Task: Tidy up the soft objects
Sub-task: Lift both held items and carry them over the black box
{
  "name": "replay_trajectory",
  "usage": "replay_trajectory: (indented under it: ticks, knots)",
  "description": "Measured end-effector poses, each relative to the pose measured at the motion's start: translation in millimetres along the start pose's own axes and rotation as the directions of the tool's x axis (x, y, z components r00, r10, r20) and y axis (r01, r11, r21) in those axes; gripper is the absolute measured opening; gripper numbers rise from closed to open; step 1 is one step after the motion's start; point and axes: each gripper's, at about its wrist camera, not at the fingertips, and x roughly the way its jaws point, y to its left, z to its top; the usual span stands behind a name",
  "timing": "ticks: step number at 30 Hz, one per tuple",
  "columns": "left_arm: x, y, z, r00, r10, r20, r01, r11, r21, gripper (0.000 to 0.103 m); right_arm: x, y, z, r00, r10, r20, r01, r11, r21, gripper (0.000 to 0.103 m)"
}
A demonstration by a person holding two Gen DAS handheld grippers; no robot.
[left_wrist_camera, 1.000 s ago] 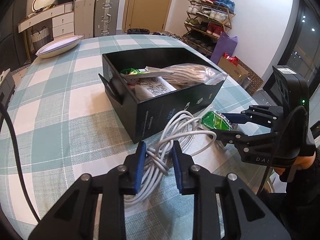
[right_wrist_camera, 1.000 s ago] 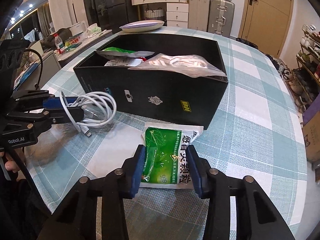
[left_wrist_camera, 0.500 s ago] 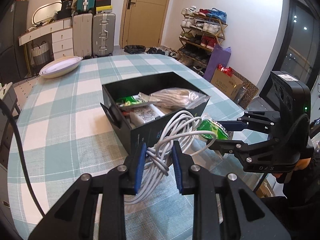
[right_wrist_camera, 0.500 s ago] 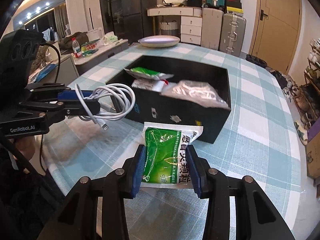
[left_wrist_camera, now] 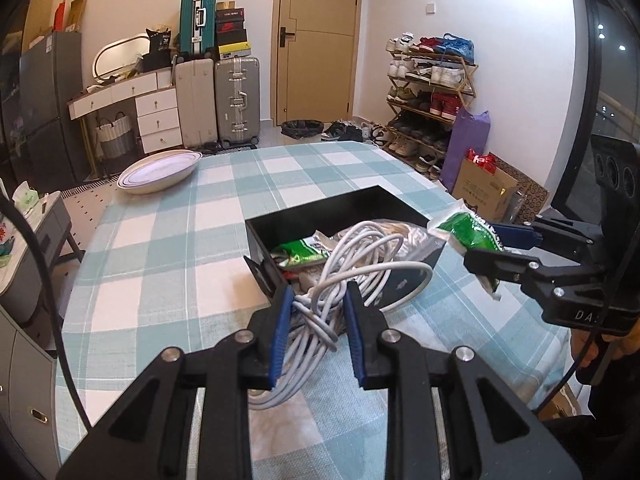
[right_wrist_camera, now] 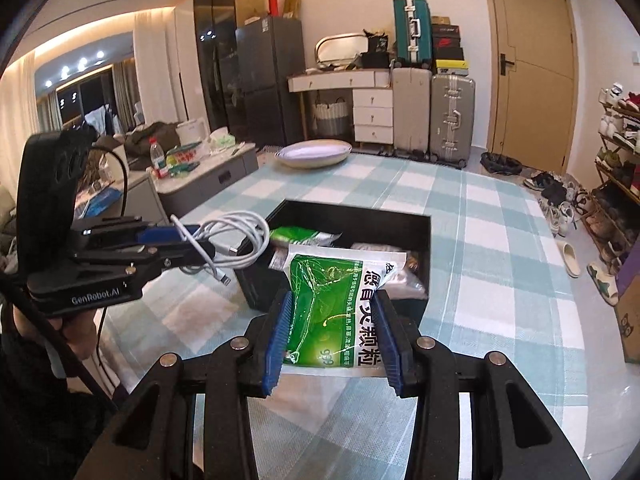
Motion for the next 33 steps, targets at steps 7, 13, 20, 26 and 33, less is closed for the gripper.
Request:
replay_trajectory:
  ticks: [7,13,20,26,33]
  knots:
    - [6,0,18,0.999,0.021,0.038,-0.021,1.000,-0.006,0.024,-1,-5,16,0.998,-0.009,0.062,0.007,0.999,0.032,0.041]
    - [16,0,31,0.998,0.029,0.055,-0.028,0.999,-0.018,0.024,7,-10,28,0.996,-0.017,0.087,0.013,0.999,0.050,0.041]
    - [34,4,39,0.998,0.037,0.053,-0.035,0.999,-0.038,0.024,21,-15,35,0.996,-0.022,0.088,0.017,0.998,0.052,0.041]
    - [56,3,44,0.999,0.037,0.034,-0.035,0.998,-0.056,0.024,41,-22,41,0.997,-0.033,0.065,0.029,0.997,0.064,0.041]
    - [80,5,45,0.998,0.049,0.026,-0.046,0.995,-0.091,0.024,67,-31,43,0.998,-0.055,0.016,0.054,0.996,0.074,0.041]
